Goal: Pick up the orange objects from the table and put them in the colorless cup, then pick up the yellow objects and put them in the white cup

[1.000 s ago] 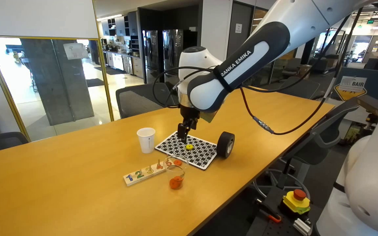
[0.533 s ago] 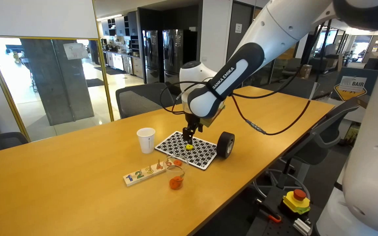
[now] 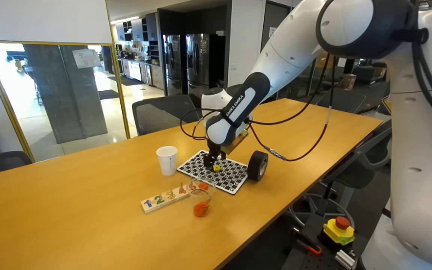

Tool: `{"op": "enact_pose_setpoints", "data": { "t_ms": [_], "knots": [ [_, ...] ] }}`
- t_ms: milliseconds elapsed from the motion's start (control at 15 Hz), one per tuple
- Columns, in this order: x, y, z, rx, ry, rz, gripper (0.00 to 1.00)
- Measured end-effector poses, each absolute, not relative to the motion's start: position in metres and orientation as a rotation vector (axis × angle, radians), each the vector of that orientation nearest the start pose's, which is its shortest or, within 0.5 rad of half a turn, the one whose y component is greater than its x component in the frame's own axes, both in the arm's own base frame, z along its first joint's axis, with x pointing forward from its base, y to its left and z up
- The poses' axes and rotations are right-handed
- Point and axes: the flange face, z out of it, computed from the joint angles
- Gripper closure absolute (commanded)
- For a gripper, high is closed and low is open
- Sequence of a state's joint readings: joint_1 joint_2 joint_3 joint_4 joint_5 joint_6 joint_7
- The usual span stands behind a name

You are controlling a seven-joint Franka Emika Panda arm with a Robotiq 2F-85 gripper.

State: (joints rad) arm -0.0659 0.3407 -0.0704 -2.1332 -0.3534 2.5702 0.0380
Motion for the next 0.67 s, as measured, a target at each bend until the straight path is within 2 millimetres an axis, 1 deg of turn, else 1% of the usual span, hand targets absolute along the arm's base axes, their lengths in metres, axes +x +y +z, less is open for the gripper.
{"op": "enact_pose_setpoints", "data": {
  "t_ms": [200,400,667],
  "knots": [
    [0.585,-0.086,0.243,-3.317,-0.168,-0.148,0.0],
    [0.588,-0.096,0.238,-3.288,-0.149,-0.145,0.0],
    [0.592,-0.1,0.235,-3.26,-0.159,-0.149,0.0]
  ]
}}
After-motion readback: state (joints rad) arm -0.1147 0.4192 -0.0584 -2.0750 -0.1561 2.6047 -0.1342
